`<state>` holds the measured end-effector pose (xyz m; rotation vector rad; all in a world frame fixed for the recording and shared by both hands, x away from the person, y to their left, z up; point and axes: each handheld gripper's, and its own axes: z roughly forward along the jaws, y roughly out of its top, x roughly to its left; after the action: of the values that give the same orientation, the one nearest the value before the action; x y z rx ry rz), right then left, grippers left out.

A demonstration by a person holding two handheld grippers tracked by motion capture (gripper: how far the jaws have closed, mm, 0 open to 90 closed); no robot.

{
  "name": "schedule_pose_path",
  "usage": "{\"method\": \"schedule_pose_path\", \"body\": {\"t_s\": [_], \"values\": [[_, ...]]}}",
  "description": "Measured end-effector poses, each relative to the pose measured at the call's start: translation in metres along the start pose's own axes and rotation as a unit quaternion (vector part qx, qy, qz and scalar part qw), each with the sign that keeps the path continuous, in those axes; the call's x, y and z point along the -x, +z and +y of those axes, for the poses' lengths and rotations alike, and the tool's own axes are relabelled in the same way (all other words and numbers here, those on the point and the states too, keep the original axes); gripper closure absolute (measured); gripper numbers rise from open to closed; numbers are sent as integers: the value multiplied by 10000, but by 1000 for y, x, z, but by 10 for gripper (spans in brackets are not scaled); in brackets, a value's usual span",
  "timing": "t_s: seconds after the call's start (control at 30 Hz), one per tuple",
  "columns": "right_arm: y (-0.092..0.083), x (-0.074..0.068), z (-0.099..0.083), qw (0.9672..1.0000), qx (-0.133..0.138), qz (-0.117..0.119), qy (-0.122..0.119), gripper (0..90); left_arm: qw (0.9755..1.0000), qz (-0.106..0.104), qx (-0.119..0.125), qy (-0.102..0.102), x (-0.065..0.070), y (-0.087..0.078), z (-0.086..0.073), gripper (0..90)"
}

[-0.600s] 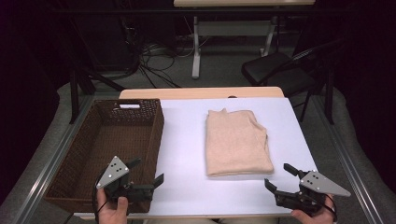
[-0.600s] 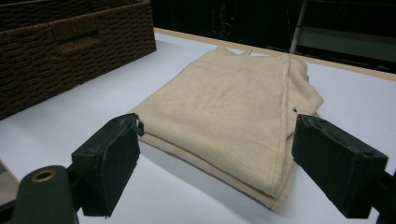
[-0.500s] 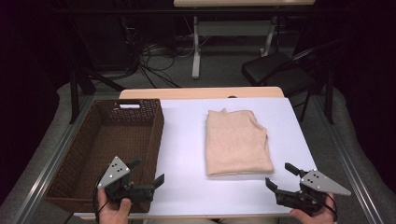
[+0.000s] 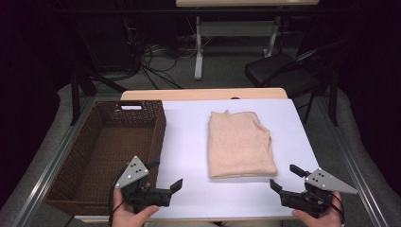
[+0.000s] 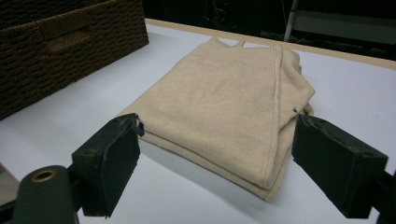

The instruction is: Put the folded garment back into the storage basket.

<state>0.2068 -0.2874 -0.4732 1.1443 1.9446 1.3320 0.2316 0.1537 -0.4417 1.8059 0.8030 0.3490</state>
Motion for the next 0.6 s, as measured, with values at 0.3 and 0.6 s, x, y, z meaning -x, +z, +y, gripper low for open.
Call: {"method": "schedule_pose_path", "body": {"t_s": [0.3, 0.6], "values": [[3, 3, 16, 10000, -53, 77, 34, 143, 9998, -140, -31, 128, 9, 19, 21, 4], [22, 12, 46, 9995, -203, 75, 218, 143, 9996, -59, -274, 64, 8, 53, 37, 3]]}}
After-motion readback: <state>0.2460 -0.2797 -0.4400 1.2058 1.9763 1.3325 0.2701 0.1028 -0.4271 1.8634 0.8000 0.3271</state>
